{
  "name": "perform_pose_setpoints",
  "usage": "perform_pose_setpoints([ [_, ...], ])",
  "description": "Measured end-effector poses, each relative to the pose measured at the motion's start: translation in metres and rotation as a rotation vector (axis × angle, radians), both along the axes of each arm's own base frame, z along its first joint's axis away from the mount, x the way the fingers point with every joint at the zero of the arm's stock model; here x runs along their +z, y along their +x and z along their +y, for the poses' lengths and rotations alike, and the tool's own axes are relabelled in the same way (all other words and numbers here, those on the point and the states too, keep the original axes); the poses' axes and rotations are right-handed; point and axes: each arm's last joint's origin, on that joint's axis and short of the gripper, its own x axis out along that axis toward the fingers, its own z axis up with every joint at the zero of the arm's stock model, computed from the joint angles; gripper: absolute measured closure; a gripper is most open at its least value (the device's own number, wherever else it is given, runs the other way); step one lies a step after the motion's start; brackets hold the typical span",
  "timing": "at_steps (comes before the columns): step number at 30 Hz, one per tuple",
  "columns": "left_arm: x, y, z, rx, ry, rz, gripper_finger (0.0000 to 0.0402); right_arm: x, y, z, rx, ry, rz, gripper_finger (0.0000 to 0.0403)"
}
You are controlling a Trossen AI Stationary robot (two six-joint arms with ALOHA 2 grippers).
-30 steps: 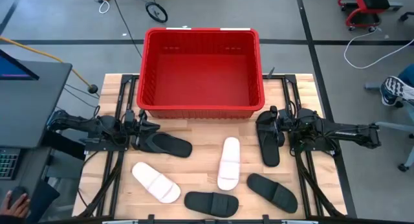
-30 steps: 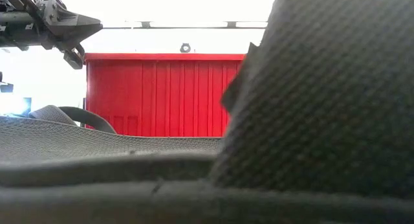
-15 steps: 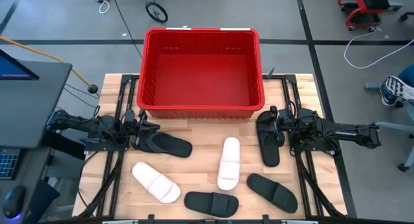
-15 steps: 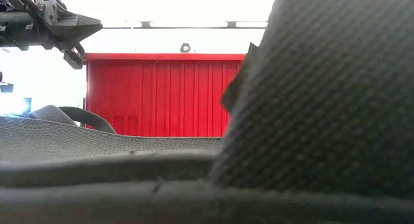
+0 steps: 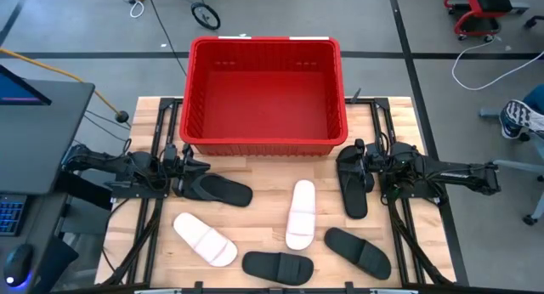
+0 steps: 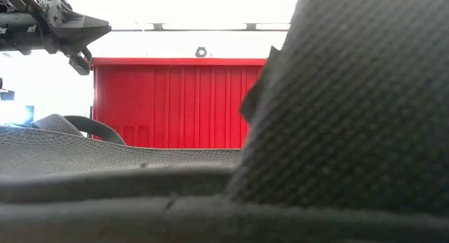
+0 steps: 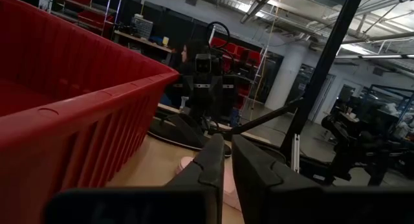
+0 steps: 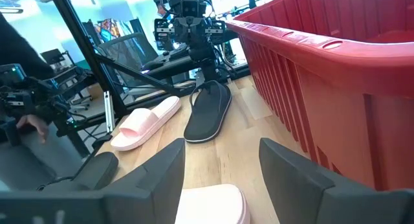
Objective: Pick and place slides into bin
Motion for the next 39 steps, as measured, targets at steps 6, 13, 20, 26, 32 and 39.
perform_pose_setpoints([
  [6, 0.0, 0.0, 0.0, 0.0, 0.0, 0.0, 0.0372, 0.0, 0.0, 0.0, 0.0, 0.0, 0.0, 0.0199],
  [13, 0.006, -0.001, 0.001, 0.023, -0.043, -0.065, 0.0361, 0.0, 0.0, 0.0, 0.0, 0.0, 0.001, 0.0199],
  [20, 0.042, -0.011, 0.005, 0.071, -0.061, -0.246, 0.0371, 0.0, 0.0, 0.0, 0.0, 0.0, 0.0, 0.0199],
  [26, 0.107, -0.029, 0.014, 0.29, 0.055, -0.319, 0.0377, 0.0, 0.0, 0.0, 0.0, 0.0, 0.001, 0.0199],
  [32, 0.172, -0.039, 0.018, 0.416, 0.212, -0.185, 0.0369, 0.0, 0.0, 0.0, 0.0, 0.0, 0.004, 0.0199],
  [39, 0.229, -0.04, 0.018, 0.422, 0.217, -0.181, 0.0375, 0.0, 0.0, 0.0, 0.0, 0.0, 0.004, 0.0199],
])
